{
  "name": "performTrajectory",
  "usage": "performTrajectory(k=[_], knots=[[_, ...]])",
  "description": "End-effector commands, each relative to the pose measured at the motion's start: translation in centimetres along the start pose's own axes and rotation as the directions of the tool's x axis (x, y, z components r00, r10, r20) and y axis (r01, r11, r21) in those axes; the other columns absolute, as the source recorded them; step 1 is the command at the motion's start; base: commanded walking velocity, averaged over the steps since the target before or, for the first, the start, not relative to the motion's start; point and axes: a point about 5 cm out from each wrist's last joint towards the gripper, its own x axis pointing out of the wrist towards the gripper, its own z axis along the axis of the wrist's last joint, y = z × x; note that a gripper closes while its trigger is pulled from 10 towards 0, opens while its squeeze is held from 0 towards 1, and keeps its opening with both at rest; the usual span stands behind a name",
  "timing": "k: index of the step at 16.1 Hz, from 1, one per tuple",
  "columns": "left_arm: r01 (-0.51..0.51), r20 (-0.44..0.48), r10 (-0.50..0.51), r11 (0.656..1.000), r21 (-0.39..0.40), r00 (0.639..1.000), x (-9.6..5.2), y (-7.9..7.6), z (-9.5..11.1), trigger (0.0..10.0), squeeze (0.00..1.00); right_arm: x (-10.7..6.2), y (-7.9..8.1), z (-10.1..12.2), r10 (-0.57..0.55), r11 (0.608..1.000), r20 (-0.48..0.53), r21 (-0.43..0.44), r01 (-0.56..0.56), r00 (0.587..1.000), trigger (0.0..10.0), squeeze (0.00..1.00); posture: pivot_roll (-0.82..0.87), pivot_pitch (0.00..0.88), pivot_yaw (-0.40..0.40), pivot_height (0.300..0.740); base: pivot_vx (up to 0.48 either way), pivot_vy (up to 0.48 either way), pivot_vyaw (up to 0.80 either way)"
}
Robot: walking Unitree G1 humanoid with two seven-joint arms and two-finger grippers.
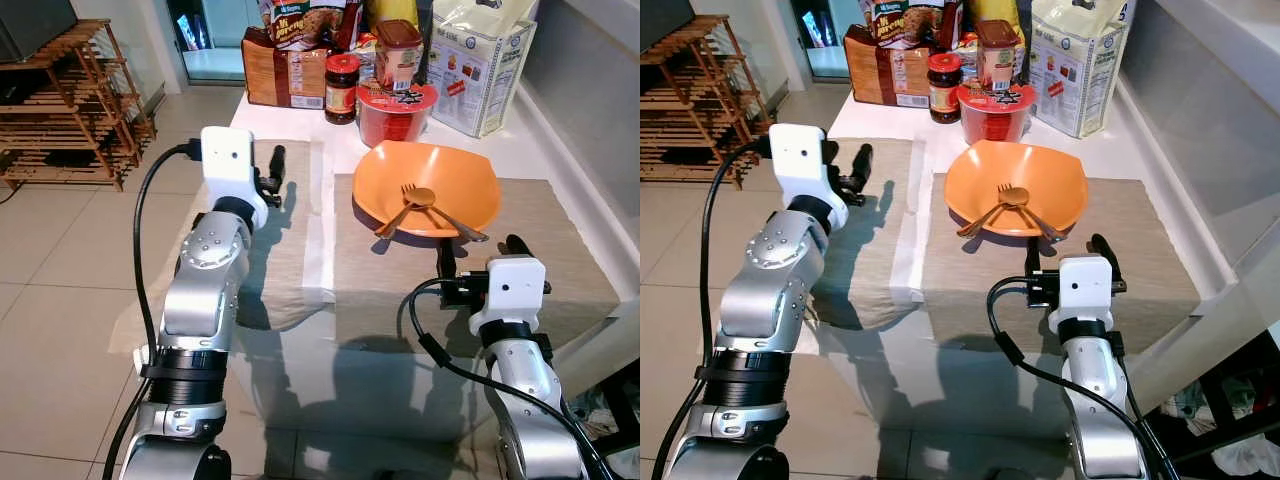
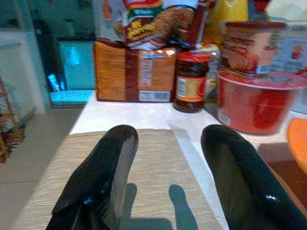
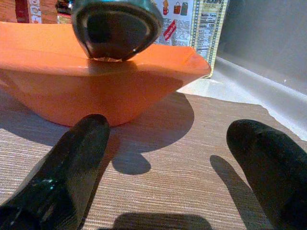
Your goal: Setting the table
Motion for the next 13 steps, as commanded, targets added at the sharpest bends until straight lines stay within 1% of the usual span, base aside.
performTrajectory(k=[1,3,4,5,7,8,9,10,11,12,13], knots=[[0.035,-0.022,-0.035,0.999,0.007,0.999,-0.4,-0.3,-0.2,10.0,0.00,0.1,-0.3,-0.1,-0.026,1.000,0.004,0.005,0.026,1.000,10.0,0.00,-0.08,0.000,0.043,0.740,0.000,0.000,0.00],[0.111,-0.070,-0.109,0.993,0.030,0.992,-0.8,-0.9,-1.2,10.0,0.00,0.0,-0.5,-0.2,-0.039,0.999,-0.003,0.009,0.039,0.999,10.0,0.00,-0.08,0.000,0.041,0.740,0.000,0.000,0.00],[0.100,-0.077,-0.097,0.995,0.031,0.992,-0.9,-0.6,-1.7,10.0,0.00,0.0,-0.6,-0.2,-0.041,0.999,-0.004,0.010,0.041,0.999,10.0,0.00,-0.08,0.000,0.041,0.740,0.000,0.000,0.00],[0.090,-0.088,-0.088,0.996,0.013,0.992,-1.0,-0.5,-2.0,10.0,0.00,0.0,-0.6,-0.2,-0.038,0.999,-0.004,0.010,0.038,0.999,10.0,0.00,-0.07,0.000,0.037,0.740,0.000,0.000,0.00],[0.092,-0.102,-0.092,0.996,-0.001,0.990,-1.2,-0.5,-2.2,10.0,0.00,0.0,-0.5,-0.3,-0.031,0.999,-0.005,0.010,0.031,1.000,10.0,0.00,-0.07,0.000,0.032,0.740,0.000,0.000,0.00],[0.086,-0.112,-0.088,0.996,-0.021,0.990,-0.9,0.1,-2.0,10.0,0.00,0.0,-0.3,-0.4,-0.015,1.000,-0.012,0.010,0.015,1.000,10.0,0.00,-0.06,0.000,0.021,0.740,0.000,0.000,0.00],[0.079,-0.114,-0.079,0.997,-0.007,0.990,-0.5,0.7,-1.9,10.0,0.00,0.0,-0.2,-0.5,-0.009,1.000,-0.013,0.010,0.009,1.000,10.0,0.00,-0.05,0.000,0.017,0.740,0.000,0.000,0.00],[0.082,-0.136,-0.085,0.996,-0.028,0.987,-0.1,1.2,-2.1,10.0,0.00,0.2,-0.2,-0.5,-0.004,1.000,-0.013,0.011,0.004,1.000,10.0,0.00,-0.04,0.000,0.012,0.740,0.000,0.000,0.00],[0.083,-0.183,-0.095,0.994,-0.070,0.978,0.3,1.8,-2.6,10.0,0.00,0.4,-0.1,-0.5,-0.002,1.000,-0.011,0.012,0.002,1.000,10.0,0.00,-0.03,0.000,0.006,0.740,0.000,0.000,0.00],[0.115,-0.199,-0.134,0.988,-0.102,0.971,0.8,2.0,-2.8,10.0,0.00,0.6,0.0,-0.5,0.000,1.000,-0.009,0.014,0.000,1.000,10.0,0.00,-0.02,0.000,0.003,0.740,0.000,0.000,0.00],[0.178,-0.198,-0.204,0.974,-0.142,0.959,1.1,1.7,-2.7,10.0,0.00,0.7,0.0,-0.5,0.001,1.000,-0.008,0.016,0.000,1.000,10.0,0.00,0.00,0.000,-0.008,0.740,0.000,0.000,0.00]])
